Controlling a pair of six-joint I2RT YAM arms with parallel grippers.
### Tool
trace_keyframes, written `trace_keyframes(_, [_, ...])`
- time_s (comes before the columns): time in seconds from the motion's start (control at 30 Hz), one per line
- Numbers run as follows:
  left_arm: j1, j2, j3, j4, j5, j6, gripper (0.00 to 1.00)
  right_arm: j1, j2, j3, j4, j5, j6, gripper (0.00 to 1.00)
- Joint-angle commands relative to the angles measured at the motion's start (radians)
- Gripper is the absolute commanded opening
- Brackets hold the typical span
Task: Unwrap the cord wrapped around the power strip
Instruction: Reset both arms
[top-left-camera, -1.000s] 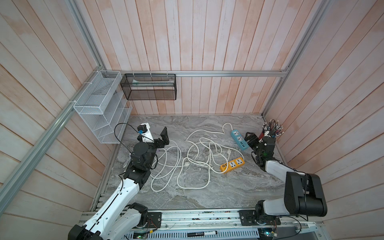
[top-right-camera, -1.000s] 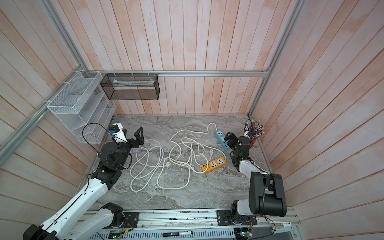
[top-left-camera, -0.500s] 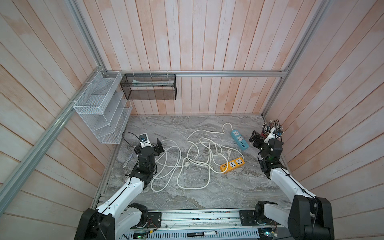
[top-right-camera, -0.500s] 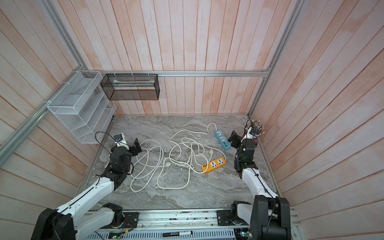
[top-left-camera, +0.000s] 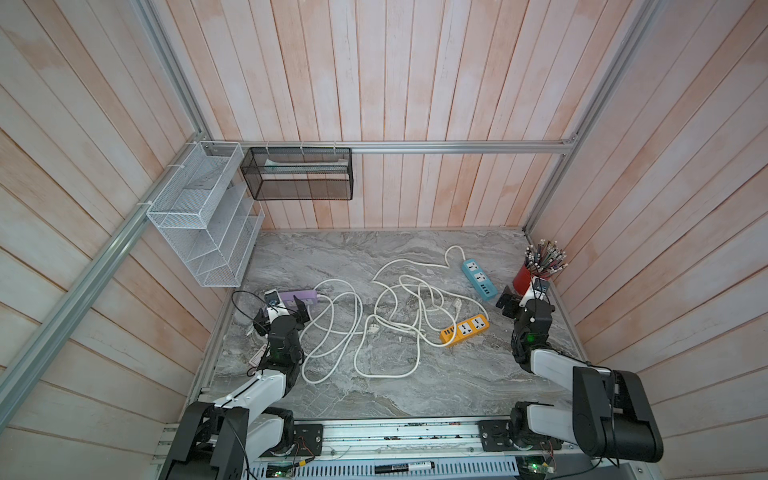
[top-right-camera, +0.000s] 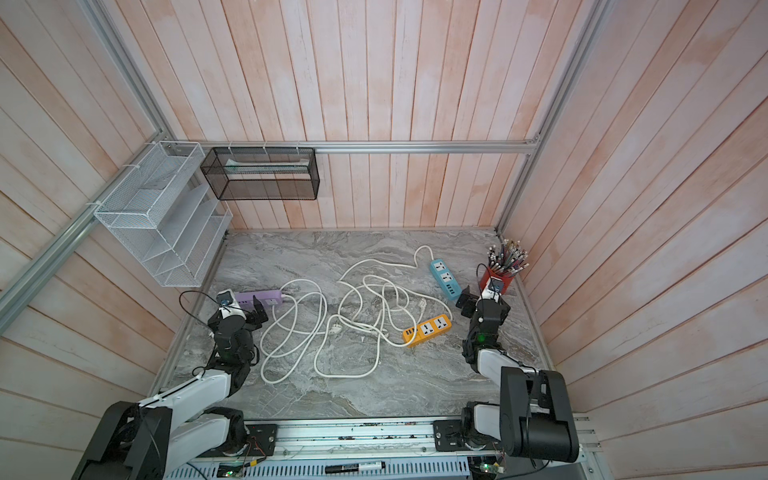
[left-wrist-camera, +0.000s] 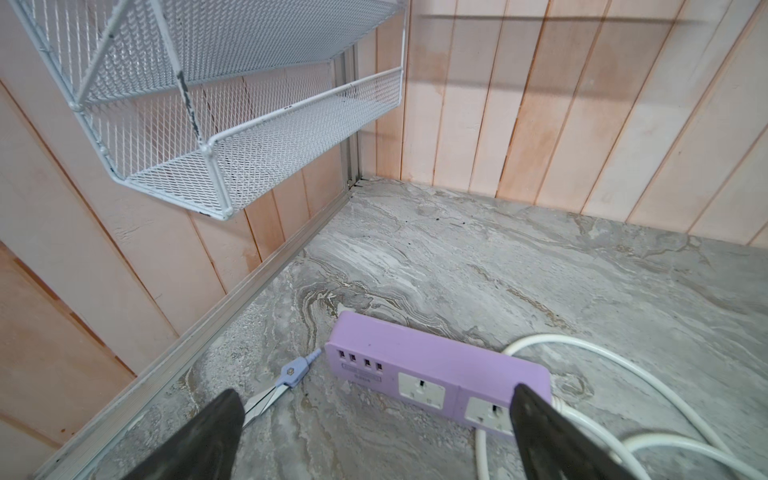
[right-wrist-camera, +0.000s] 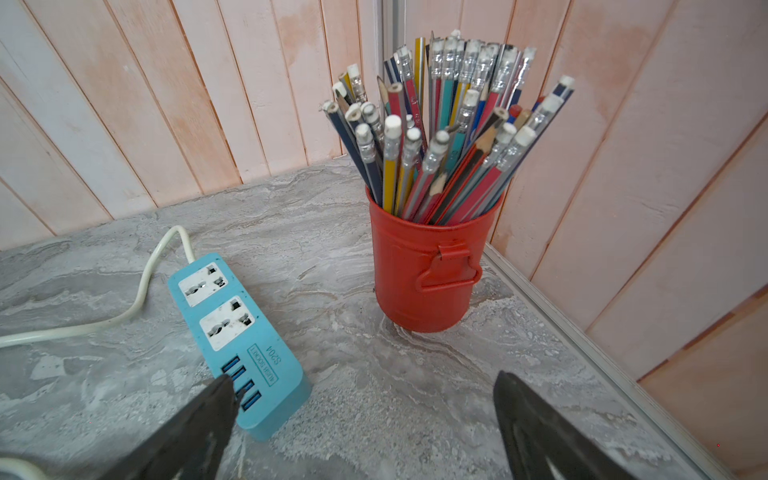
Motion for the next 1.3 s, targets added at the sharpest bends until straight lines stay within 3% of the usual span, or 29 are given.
trace_keyframes(0.0, [0.021,0.051,-0.028,0.204,0.034,0.054,1.0,-0.004,0.027,-0.039,0.166,-0.019,-0.041,0.98])
trace_keyframes(0.2, [0.055,0.195,0.015,0.343,0.186,0.078,1.0,0.002,0.104,-0.084,0.326,-0.053,-0.043,0.98])
trace_keyframes(0.33, [0.061,0.362,0.054,0.461,0.259,0.095,1.0,0.018,0.154,-0.1,0.402,-0.085,-0.071,0.98])
trace_keyframes(0.4, [0.073,0.369,0.062,0.418,0.311,0.09,1.0,0.042,0.188,-0.101,0.437,-0.107,-0.11,0.98])
trace_keyframes(0.47, [0.078,0.411,0.051,0.497,0.341,0.102,1.0,0.062,0.239,-0.085,0.47,-0.117,-0.142,0.99])
trace_keyframes(0.57, [0.08,0.387,0.066,0.423,0.382,0.109,1.0,0.062,0.234,-0.069,0.43,-0.131,-0.148,0.98])
trace_keyframes(0.7, [0.086,0.389,0.052,0.451,0.471,0.139,1.0,0.062,0.227,-0.07,0.423,-0.206,-0.18,0.98])
trace_keyframes(0.83, [0.147,0.394,0.111,0.346,0.572,0.099,1.0,0.039,0.225,-0.056,0.391,-0.252,-0.164,0.99])
trace_keyframes(1.27, [0.153,0.391,0.107,0.35,0.573,0.094,1.0,0.019,0.226,-0.036,0.35,-0.231,-0.134,0.99])
